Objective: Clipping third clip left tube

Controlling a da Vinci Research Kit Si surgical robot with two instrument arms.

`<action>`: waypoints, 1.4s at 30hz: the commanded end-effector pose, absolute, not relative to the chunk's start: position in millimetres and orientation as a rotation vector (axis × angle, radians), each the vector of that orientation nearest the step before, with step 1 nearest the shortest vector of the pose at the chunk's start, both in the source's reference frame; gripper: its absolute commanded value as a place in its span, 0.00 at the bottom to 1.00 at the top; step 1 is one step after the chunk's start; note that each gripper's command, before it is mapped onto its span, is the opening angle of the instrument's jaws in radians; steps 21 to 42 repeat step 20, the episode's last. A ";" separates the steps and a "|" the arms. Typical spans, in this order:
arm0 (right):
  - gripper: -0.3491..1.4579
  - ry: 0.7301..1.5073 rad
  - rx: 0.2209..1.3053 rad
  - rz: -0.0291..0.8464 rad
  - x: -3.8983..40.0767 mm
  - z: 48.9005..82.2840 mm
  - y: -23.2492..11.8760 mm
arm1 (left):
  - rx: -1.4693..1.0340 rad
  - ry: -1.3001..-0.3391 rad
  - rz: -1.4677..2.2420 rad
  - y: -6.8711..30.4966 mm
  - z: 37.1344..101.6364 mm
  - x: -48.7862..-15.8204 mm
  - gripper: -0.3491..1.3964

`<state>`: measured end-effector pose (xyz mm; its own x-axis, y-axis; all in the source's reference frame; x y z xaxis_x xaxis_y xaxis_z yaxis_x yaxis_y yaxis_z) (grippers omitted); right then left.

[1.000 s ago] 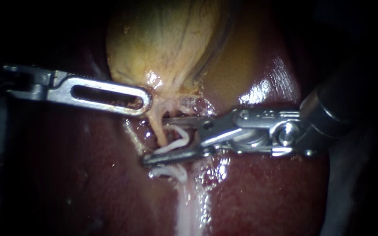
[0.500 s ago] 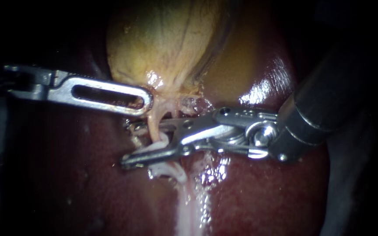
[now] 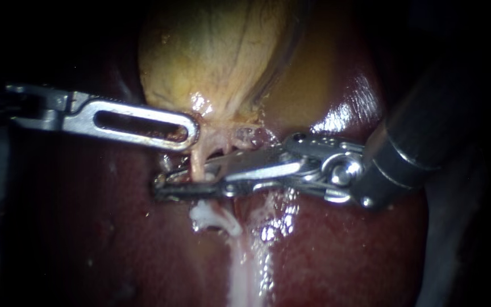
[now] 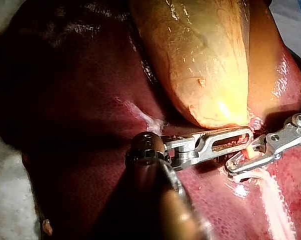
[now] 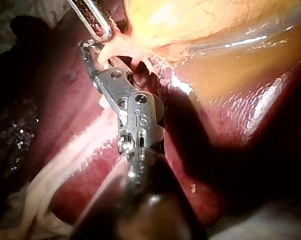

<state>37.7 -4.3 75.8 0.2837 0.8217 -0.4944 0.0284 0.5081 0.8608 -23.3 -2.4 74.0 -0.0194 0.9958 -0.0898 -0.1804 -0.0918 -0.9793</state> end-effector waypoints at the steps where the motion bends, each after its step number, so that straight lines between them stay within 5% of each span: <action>1: 0.00 1.175 0.906 0.638 37.5 75.9 -4.2 | -1.133 -1.037 1.365 -2.4 74.0 -23.3 0.00; 42: 0.00 1.158 0.925 0.648 37.1 76.3 -4.2 | -1.133 -1.037 1.365 -2.3 74.2 -23.3 0.00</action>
